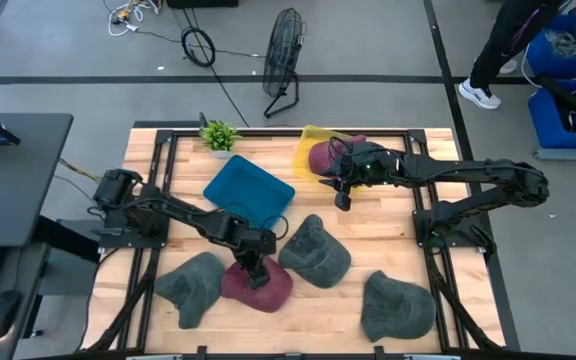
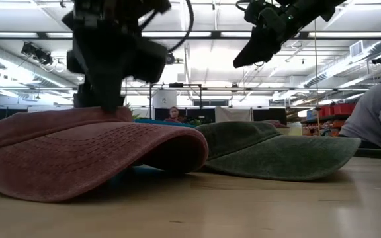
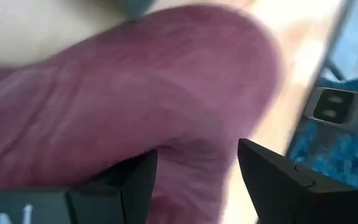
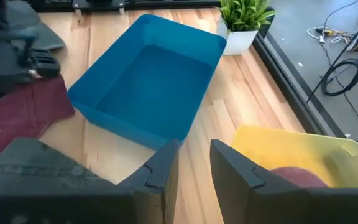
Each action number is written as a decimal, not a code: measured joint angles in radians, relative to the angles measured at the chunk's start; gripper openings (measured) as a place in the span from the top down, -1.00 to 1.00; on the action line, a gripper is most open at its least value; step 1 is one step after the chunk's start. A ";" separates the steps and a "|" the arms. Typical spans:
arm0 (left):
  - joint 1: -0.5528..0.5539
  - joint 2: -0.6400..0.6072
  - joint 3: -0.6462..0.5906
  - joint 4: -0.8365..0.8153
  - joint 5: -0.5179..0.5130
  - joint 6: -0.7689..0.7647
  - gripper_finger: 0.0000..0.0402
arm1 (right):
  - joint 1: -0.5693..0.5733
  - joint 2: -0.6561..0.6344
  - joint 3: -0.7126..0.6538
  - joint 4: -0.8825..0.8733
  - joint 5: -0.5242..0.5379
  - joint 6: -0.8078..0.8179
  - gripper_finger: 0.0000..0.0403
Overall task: Pick & Place hat
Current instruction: Put the red cap into the yellow bin, then put the middle black cap into the blue bin
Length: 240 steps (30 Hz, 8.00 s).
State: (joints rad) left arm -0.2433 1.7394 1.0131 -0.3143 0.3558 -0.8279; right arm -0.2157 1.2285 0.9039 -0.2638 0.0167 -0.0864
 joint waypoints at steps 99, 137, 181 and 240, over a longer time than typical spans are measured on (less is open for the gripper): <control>-0.035 -0.003 0.616 -0.925 -0.636 1.313 0.98 | 0.257 0.220 -0.002 0.570 -0.320 -0.322 0.25; 0.127 0.038 0.616 -0.755 -0.751 1.327 0.84 | 0.221 0.448 -0.001 0.604 -0.130 0.116 0.90; 0.338 -0.024 1.041 -0.917 -1.350 1.100 0.12 | -0.202 0.184 0.000 -0.038 0.400 -0.004 0.99; -0.048 -0.228 0.688 -1.236 -1.138 0.270 0.12 | 0.385 0.060 0.000 -0.171 -0.060 0.111 0.08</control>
State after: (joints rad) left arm -0.2910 1.5113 1.7007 -1.5504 -0.7825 -0.5576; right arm 0.1690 1.2886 0.9035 -0.4347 -0.0438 0.0241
